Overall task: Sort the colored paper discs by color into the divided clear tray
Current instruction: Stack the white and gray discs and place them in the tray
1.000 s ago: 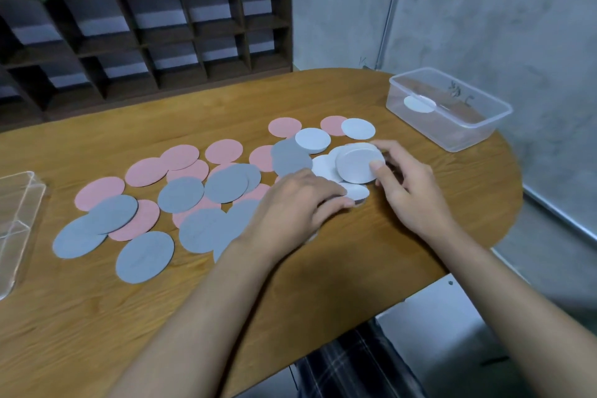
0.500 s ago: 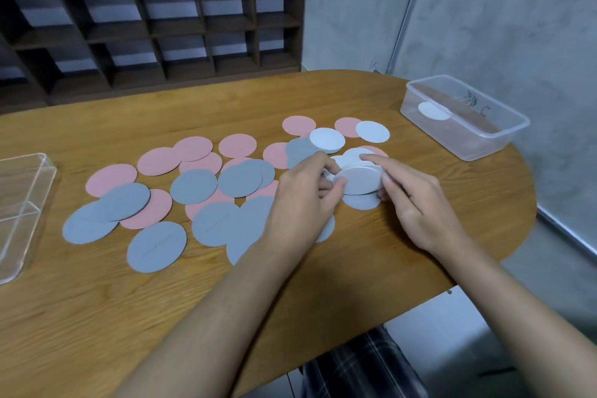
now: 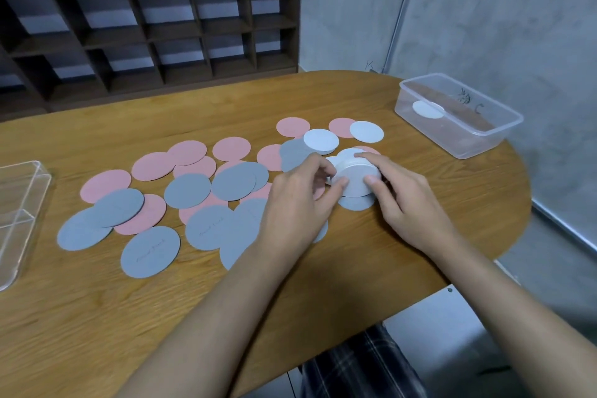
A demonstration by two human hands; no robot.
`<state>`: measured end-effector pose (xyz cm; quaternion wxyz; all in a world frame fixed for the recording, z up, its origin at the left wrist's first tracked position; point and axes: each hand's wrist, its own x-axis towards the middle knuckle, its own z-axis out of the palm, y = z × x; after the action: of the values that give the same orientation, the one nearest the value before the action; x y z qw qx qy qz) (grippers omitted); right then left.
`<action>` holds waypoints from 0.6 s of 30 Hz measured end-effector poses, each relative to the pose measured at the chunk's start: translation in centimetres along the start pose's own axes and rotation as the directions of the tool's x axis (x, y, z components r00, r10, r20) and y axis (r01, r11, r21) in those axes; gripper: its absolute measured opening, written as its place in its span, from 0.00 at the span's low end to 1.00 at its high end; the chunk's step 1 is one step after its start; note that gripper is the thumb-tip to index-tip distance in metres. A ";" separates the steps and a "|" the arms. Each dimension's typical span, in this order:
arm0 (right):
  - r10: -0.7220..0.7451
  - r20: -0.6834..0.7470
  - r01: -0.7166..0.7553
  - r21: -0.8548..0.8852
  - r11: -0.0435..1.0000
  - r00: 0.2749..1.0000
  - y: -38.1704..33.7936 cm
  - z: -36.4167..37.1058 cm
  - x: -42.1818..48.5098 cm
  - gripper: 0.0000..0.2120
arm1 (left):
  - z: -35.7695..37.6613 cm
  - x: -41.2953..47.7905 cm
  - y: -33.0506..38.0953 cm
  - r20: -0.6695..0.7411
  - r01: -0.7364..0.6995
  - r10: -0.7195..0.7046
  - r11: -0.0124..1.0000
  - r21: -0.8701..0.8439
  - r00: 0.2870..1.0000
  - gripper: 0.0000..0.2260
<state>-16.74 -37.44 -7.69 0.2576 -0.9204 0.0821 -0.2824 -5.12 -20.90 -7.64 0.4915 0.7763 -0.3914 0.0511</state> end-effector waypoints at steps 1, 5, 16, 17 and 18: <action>0.024 -0.042 -0.023 0.017 1.000 0.999 0.1 -0.2 0.0 0.15 | -0.1 -0.1 0.0 0.026 -0.024 0.023 0.998 0.050 0.999 0.09; 0.186 -0.167 -0.165 0.128 0.978 0.968 0.8 -0.5 0.5 0.11 | -0.3 -0.2 -0.6 0.156 -0.073 0.045 0.981 0.179 0.987 0.16; 0.220 -0.147 -0.211 0.075 0.975 0.965 1.2 -0.1 0.7 0.12 | 0.5 3.1 -0.8 0.277 -0.071 0.000 0.966 0.247 0.961 0.20; 0.219 -0.144 -0.210 0.077 0.975 0.965 1.2 -0.1 0.7 0.12 | 0.8 3.2 -0.9 0.271 -0.066 -0.008 0.963 0.260 0.963 0.20; 0.220 -0.144 -0.210 0.081 0.974 0.965 1.2 -0.1 0.7 0.12 | 1.0 3.4 -1.0 0.260 -0.058 -0.016 0.960 0.275 0.965 0.20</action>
<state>-16.23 -38.70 -7.87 0.3095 -0.8729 0.1916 -0.3248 -2.43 -23.37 -7.36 0.3205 0.8337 -0.4495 0.0089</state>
